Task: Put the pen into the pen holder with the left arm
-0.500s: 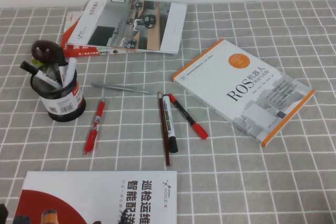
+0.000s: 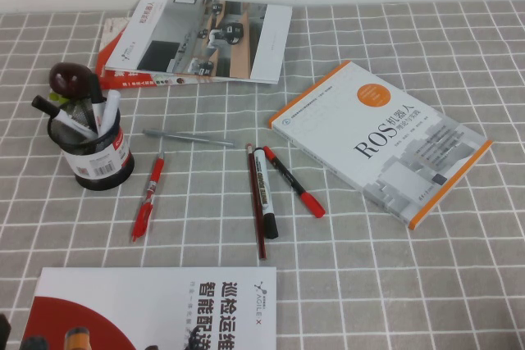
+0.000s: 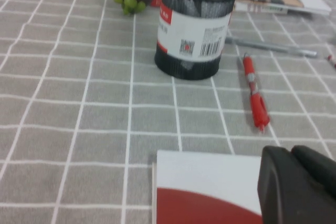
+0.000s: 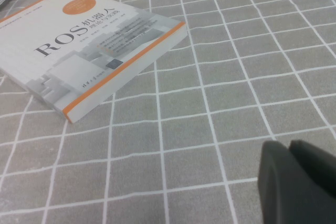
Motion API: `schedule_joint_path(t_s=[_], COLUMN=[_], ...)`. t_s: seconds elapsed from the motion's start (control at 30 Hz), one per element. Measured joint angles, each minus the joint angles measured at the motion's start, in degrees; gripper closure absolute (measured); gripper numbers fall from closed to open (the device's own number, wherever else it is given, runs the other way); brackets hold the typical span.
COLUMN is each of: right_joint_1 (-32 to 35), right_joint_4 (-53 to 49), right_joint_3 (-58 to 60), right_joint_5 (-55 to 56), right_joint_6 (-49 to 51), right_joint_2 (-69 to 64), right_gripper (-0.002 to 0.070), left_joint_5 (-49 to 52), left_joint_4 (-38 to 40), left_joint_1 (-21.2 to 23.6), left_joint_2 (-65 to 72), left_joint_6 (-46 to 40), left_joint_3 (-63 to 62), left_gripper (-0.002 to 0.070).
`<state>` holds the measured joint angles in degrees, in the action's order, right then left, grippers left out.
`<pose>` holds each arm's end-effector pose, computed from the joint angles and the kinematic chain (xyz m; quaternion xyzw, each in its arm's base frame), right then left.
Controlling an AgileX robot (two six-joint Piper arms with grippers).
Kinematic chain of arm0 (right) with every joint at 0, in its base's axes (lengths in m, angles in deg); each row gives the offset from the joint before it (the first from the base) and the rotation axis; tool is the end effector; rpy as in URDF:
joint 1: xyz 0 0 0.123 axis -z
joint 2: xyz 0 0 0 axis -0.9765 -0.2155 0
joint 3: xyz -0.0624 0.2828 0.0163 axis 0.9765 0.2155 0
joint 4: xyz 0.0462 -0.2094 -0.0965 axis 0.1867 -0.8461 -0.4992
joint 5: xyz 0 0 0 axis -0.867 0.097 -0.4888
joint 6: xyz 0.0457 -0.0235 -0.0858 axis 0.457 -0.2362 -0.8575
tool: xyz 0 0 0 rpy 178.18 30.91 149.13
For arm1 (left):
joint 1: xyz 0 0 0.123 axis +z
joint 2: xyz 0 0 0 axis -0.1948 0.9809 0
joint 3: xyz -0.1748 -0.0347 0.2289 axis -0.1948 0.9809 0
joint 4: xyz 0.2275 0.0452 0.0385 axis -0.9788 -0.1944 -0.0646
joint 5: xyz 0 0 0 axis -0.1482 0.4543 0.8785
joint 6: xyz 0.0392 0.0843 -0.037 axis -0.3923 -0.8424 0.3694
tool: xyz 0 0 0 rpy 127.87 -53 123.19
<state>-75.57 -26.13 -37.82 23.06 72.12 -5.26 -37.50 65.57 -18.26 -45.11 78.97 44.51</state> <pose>0.0405 0.0038 0.1678 0.0765 0.8085 0.0669 0.5797 0.0389 -0.0072 0.1706 0.0262 0.8011 -0.0688 0.5940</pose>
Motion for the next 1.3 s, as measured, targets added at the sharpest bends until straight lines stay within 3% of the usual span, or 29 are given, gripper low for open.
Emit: schedule_joint_path(t_s=[0.23, 0.5, 0.9, 1.1, 1.3], right_joint_1=[0.0, 0.0, 0.0, 0.0, 0.0], right_joint_4=[0.0, 0.0, 0.0, 0.0, 0.0], right_joint_3=[0.0, 0.0, 0.0, 0.0, 0.0], right_joint_5=[0.0, 0.0, 0.0, 0.0, 0.0], right_joint_6=[0.0, 0.0, 0.0, 0.0, 0.0], right_joint_2=[0.0, 0.0, 0.0, 0.0, 0.0], right_gripper=[0.0692, 0.0691, 0.0691, 0.0692, 0.0691], left_joint_5=[-3.8, -13.3, -14.6, -9.8, 0.1], left_joint_4=[3.3, 16.9, 17.7, 16.8, 15.8], left_joint_1=[0.0, 0.0, 0.0, 0.0, 0.0], left_joint_2=[0.0, 0.0, 0.0, 1.2, 13.0], left_joint_6=[3.4, 13.0, 11.1, 9.6, 7.4], left_joint_3=[0.0, 0.1, 0.1, -2.9, -13.1], left_gripper=[0.0678, 0.0678, 0.0678, 0.0678, 0.0678])
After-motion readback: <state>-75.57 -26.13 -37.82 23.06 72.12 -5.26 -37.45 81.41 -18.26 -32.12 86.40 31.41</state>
